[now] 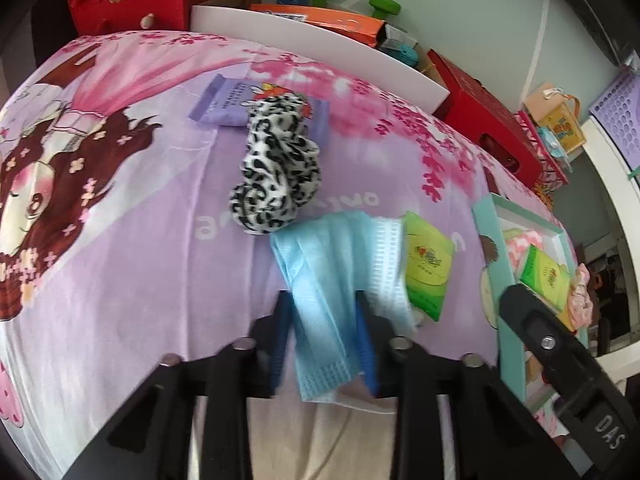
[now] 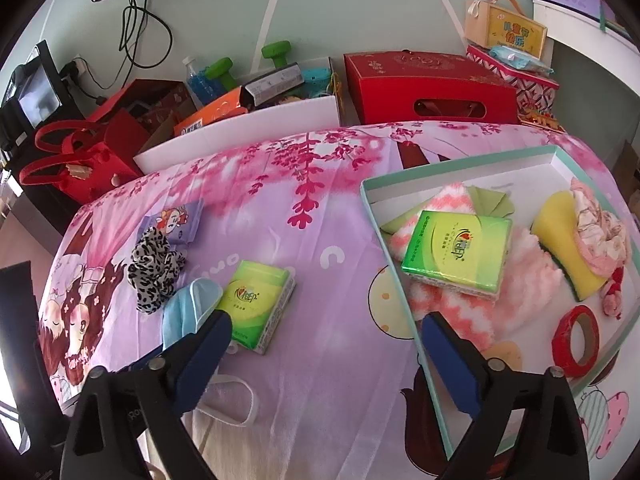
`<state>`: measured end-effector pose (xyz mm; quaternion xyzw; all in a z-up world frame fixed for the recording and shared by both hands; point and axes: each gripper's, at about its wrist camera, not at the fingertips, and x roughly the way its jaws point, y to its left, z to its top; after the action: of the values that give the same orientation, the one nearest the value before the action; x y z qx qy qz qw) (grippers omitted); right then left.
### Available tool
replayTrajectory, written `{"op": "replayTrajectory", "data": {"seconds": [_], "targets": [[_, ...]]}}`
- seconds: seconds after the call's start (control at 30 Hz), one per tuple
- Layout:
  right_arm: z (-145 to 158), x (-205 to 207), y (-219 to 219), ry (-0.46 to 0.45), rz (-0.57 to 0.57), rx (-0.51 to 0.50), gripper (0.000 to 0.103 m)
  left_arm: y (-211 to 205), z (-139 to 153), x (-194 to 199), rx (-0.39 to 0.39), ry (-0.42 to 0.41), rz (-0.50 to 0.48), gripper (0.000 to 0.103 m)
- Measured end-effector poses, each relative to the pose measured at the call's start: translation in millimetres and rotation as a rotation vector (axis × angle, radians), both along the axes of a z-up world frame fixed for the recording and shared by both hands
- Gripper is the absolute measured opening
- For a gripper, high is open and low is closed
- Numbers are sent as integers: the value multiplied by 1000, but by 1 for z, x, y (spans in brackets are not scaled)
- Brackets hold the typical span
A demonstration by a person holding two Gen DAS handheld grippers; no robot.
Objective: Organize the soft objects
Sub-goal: 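Lower the left gripper onto the blue face mask while the right gripper approaches the green tissue pack, then close the left gripper on the blue mask while the right gripper grasps the green tissue pack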
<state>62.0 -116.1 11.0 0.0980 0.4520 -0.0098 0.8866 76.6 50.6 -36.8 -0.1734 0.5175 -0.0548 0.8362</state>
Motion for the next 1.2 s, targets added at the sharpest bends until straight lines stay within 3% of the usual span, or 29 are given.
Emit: {"op": "replayTrajectory", "data": {"seconds": [0.07, 0.33, 0.77, 1.2], "targets": [[-1, 1, 1, 1, 3, 0, 95, -1, 0, 1, -1, -4, -4, 17], [-4, 3, 7, -2, 26, 0, 92, 9, 0, -1, -22, 9, 34, 11], [-20, 12, 30, 22, 97, 0, 90, 50, -1, -7, 13, 24, 186, 11], [-35, 24, 56, 45, 158, -9, 82, 61, -1, -10, -2, 29, 214, 11]]}}
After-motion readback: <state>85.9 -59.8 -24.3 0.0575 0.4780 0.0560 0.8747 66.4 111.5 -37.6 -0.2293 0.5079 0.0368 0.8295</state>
